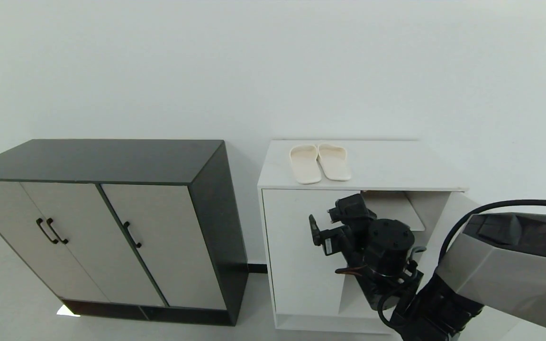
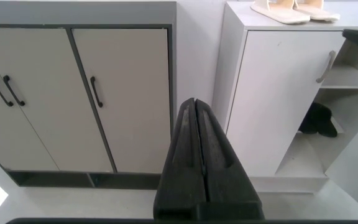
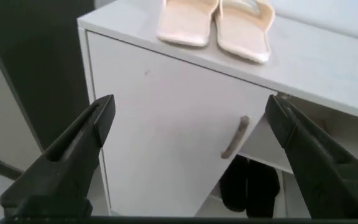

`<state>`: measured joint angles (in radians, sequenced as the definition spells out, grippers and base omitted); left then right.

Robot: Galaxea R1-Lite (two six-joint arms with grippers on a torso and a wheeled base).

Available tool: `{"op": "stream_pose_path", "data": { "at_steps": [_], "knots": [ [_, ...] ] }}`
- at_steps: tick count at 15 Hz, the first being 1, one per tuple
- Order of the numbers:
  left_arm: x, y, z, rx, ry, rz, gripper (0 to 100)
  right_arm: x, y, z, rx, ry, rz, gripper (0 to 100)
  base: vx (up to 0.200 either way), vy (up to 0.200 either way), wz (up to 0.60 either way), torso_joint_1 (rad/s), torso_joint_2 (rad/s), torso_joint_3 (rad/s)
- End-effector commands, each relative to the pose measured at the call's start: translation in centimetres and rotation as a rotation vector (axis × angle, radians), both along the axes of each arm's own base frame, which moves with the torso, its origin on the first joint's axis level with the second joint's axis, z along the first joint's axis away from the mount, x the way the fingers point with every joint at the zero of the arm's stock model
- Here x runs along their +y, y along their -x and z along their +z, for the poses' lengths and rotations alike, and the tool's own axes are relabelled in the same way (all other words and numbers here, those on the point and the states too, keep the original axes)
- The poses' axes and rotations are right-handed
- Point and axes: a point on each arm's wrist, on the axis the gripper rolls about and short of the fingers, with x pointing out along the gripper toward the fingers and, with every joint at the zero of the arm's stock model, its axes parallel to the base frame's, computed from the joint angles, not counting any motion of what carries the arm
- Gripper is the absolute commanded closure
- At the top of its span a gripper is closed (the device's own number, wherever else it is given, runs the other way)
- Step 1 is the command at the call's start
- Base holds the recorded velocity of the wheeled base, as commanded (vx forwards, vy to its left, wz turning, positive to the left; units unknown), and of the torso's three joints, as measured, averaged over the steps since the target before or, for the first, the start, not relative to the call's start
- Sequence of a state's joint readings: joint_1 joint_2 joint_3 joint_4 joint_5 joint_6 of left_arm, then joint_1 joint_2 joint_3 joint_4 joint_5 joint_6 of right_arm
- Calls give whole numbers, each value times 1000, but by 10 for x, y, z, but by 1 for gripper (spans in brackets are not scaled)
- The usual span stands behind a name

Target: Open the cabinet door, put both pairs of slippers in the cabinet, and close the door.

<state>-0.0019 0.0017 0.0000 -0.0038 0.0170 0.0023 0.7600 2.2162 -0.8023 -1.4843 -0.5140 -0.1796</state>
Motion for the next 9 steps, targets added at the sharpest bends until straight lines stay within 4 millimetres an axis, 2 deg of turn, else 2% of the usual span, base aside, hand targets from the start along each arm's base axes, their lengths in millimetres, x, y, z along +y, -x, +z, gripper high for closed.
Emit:
{"op": "stream_pose_path", "data": {
  "at_steps": [1,4,8,9],
  "knots": [
    [0,0,0,-1,1,0,100,-6,-3,34,24,-16,-11,0,0,0,0,0,0,0],
    [0,0,0,-1,-13,2,100,-10,-5,73,237,-91,-40,0,0,0,0,0,0,0],
    [0,0,0,1,-13,0,100,-4,1,82,258,-119,-129,0,0,0,0,0,0,0],
    [0,0,0,1,-15,0,100,-4,1,81,260,-119,-128,0,200,0,0,7,-7,2]
  ]
}}
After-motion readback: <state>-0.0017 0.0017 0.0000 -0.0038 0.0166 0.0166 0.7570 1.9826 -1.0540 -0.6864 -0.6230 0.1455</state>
